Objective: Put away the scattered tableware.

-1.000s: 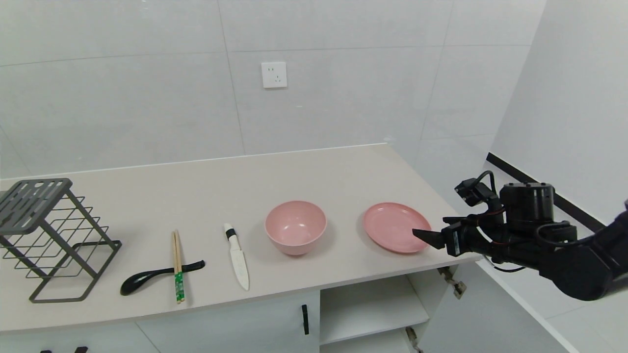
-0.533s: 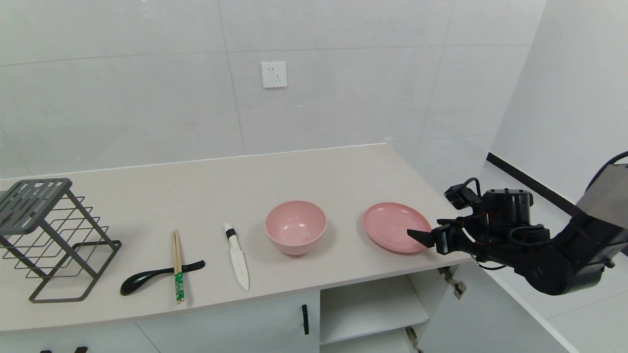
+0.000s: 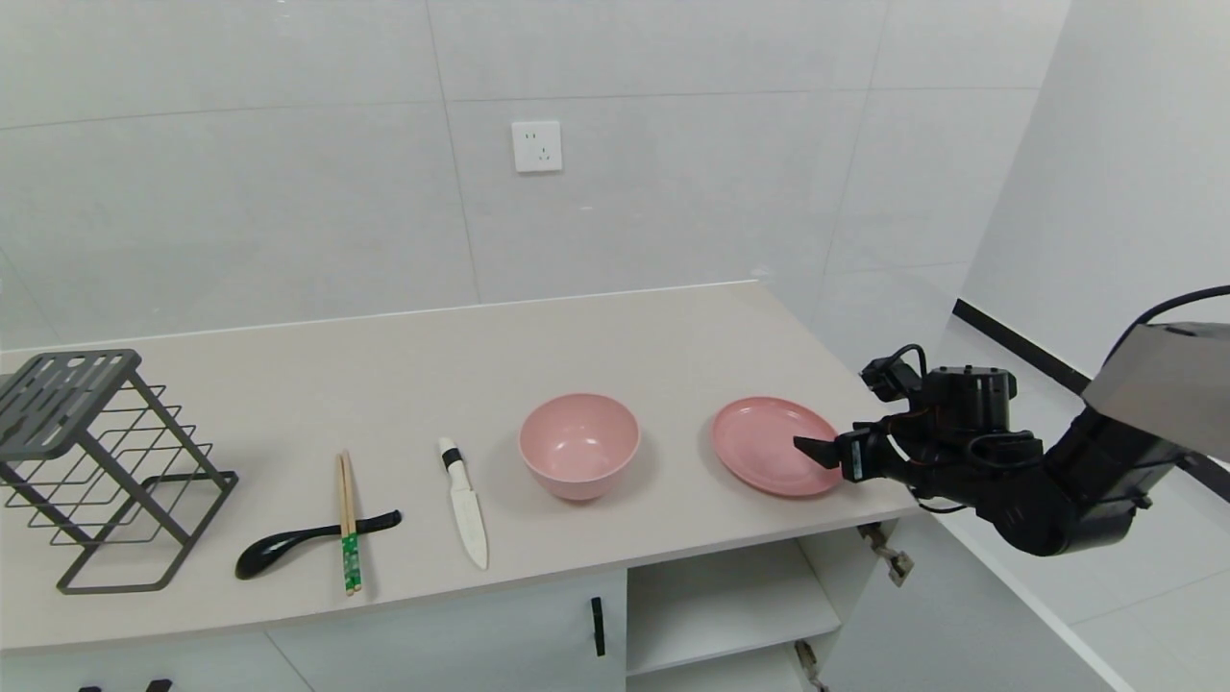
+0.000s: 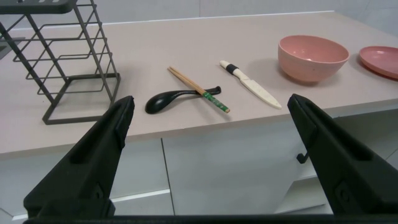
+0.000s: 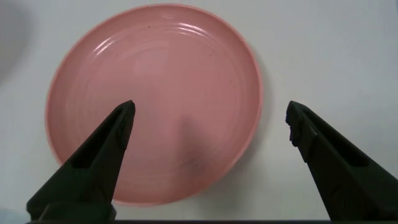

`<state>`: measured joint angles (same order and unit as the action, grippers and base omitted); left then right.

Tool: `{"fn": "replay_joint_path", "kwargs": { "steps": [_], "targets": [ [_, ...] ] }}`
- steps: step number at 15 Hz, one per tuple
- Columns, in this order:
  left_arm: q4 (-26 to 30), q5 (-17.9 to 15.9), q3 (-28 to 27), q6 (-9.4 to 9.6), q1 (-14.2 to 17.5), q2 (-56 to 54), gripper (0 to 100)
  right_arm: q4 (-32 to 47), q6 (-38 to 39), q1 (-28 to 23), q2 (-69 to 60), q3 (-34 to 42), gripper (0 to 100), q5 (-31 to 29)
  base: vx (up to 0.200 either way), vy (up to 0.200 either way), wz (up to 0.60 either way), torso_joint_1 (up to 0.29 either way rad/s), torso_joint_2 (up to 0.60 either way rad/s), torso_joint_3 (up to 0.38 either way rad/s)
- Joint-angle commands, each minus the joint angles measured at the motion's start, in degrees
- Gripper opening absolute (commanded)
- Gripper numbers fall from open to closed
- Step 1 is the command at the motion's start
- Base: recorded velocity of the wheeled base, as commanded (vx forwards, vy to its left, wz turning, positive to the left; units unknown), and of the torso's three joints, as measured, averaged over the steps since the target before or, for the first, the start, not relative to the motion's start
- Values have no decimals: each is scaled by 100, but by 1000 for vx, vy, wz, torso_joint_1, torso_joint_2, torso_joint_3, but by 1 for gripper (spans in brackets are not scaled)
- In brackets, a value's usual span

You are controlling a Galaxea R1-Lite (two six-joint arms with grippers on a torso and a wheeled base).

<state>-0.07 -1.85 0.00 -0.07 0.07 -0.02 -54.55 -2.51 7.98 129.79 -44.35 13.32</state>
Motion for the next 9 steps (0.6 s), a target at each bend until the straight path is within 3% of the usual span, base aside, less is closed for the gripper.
{"fn": "replay_joint_path", "kwargs": {
  "steps": [1,9],
  "targets": [
    [-1,1,0,-1,1,2,100,-3,-4,10,204,-109,100,4,0,0,0,0,0,0],
    [-1,1,0,-10,1,11,100,-3,-21,160,521,-206,100,-5,0,0,0,0,0,0]
  ]
}}
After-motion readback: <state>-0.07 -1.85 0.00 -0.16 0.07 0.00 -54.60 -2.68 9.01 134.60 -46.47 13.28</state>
